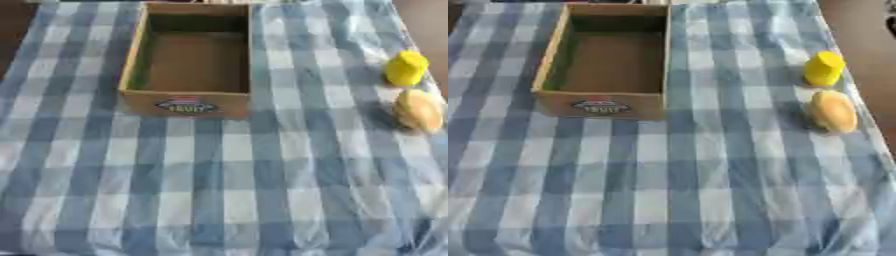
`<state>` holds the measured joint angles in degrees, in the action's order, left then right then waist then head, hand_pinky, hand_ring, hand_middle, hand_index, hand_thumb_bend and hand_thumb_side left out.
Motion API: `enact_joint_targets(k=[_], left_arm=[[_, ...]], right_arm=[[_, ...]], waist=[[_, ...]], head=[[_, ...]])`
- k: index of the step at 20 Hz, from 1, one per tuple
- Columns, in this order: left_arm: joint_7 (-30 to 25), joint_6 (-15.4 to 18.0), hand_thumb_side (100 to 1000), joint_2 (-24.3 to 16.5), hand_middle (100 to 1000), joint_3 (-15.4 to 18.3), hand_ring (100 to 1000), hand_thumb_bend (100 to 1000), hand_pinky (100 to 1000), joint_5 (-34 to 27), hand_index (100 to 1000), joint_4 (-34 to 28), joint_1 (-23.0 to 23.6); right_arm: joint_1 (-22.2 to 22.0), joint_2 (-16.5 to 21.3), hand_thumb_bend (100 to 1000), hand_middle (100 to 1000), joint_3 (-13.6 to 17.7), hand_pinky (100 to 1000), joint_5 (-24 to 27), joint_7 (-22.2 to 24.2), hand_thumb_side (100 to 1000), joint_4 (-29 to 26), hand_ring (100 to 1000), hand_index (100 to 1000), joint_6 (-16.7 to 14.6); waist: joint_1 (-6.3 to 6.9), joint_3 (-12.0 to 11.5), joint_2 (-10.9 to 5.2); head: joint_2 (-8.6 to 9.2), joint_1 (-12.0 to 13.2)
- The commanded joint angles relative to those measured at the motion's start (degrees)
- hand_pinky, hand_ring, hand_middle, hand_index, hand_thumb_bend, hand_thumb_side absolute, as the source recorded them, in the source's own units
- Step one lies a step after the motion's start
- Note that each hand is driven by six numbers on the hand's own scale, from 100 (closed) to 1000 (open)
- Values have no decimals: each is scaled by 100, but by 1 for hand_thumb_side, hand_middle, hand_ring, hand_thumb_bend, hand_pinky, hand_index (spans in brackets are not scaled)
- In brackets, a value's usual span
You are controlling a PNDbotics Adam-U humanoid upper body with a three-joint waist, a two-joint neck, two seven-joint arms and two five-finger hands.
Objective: Pick up objects on the table and place them in the box.
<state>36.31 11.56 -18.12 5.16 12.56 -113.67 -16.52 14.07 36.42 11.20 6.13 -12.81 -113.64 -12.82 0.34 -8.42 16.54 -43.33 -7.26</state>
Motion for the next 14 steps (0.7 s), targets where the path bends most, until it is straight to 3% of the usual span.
enact_joint_targets(k=[1,8,11,14], left_arm=[[-29,-4,441,-157,696,10,755,167,734,-20,741,-92,-4],[-34,-23,445,-225,696,-2,755,164,733,-3,741,-92,52],[-44,-24,446,-243,696,-15,755,163,733,-1,740,-92,55],[-62,-25,447,-245,696,-36,756,161,733,-11,740,-92,55]], right_arm=[[55,710,100,700,-108,805,-225,149,452,-95,875,817,107],[-17,2471,142,775,-626,853,-1166,716,544,-95,913,876,1020],[-14,3082,178,799,-869,862,-1482,1079,573,-95,911,893,1262],[49,3467,198,810,-1111,864,-1636,1388,579,-95,910,900,1312]], waist=[[-26,3,-129],[-96,51,-152],[-114,59,-154],[-119,43,-152]], head=[[-58,-7],[-72,14],[-67,6],[-63,-12]])
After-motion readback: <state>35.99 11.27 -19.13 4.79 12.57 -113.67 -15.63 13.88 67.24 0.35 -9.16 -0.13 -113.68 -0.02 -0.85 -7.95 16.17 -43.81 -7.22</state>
